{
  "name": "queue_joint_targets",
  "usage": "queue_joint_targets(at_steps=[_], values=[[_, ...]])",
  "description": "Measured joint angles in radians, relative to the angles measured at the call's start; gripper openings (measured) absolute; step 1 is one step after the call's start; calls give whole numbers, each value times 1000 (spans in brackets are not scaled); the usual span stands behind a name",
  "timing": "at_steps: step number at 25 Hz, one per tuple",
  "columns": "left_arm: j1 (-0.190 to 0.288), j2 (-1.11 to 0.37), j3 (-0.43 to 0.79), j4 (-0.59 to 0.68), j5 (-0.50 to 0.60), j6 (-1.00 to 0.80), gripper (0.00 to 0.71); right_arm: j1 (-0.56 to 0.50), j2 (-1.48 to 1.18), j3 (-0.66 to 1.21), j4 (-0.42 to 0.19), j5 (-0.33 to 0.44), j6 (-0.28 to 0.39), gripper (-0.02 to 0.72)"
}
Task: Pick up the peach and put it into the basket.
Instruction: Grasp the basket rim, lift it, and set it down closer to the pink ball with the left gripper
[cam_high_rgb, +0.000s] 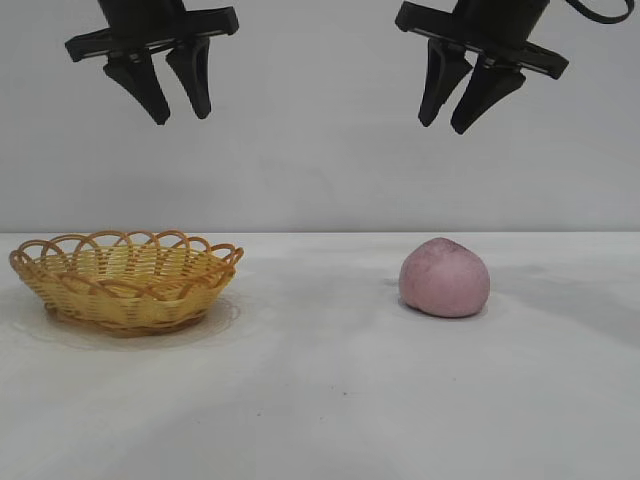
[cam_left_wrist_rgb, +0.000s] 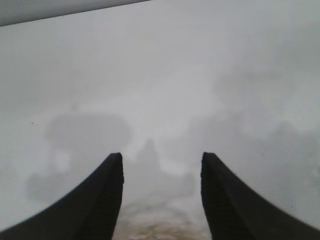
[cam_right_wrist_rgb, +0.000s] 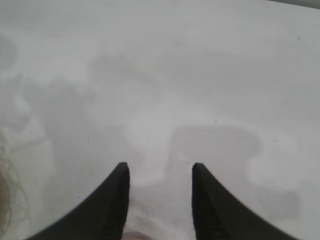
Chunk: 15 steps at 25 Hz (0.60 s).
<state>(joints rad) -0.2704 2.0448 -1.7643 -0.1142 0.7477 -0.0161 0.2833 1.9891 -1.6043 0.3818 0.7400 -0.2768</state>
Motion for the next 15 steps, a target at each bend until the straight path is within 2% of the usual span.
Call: queue_joint_targets(at_steps=[10,12,15], values=[[0,0,0,11,14,0,347,0,0,0,0,9,0,250],[0,0,-2,45,63,0,347,0,0,0,-20,42,0,250],[0,0,-2,121,168,5,347,0,0,0,-82,128,10,250]])
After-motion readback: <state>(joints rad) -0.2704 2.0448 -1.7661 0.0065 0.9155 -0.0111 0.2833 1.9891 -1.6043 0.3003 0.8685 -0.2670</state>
